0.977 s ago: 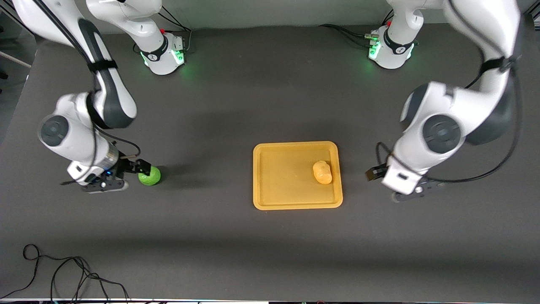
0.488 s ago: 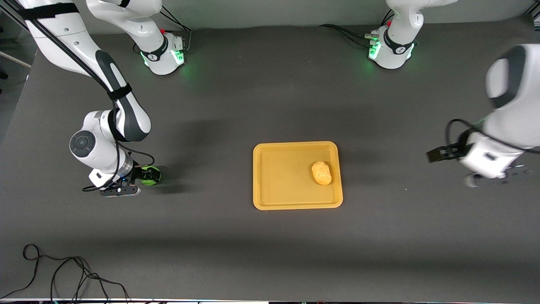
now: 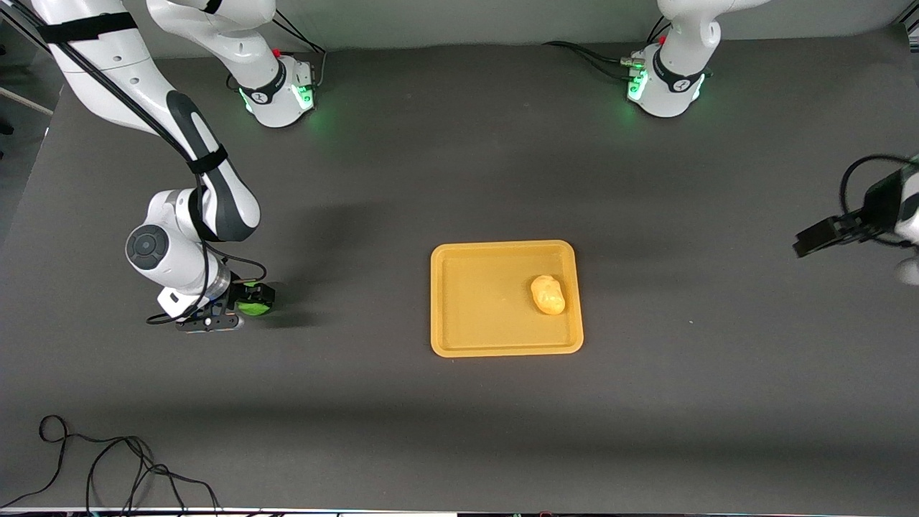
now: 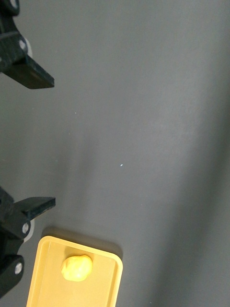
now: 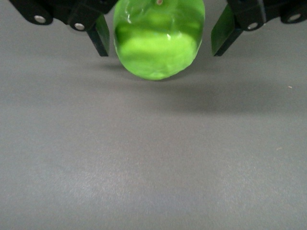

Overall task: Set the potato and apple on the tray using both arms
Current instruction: 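Grasp the green apple with the right gripper while the left gripper withdraws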

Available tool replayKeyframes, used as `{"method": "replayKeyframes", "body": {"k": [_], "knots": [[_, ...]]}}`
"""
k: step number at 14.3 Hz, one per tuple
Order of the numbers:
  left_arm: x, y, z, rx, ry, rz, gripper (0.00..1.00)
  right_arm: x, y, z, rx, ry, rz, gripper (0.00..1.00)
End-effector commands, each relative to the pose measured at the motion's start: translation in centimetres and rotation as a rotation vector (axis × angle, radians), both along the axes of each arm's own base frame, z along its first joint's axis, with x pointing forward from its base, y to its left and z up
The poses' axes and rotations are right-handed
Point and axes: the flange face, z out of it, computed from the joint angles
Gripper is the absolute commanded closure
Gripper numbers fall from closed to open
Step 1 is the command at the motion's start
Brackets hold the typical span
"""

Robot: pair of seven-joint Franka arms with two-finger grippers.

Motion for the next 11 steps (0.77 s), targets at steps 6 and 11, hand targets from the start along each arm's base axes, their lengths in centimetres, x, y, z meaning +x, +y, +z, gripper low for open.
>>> {"method": "replayKeyframes", "body": {"k": [6,11], "knots": [[-6.5,-2.0,-1.4,0.052,-0.074,-0.022,0.0,0.9,-0.1,5.3,0.011,0.012,-0.007,0.58],[-6.2,-2.1,-0.4,0.051,-0.066,-0.029,0.0,5.0,0.5,19.7,0.015,0.036,0.0,0.59]]}}
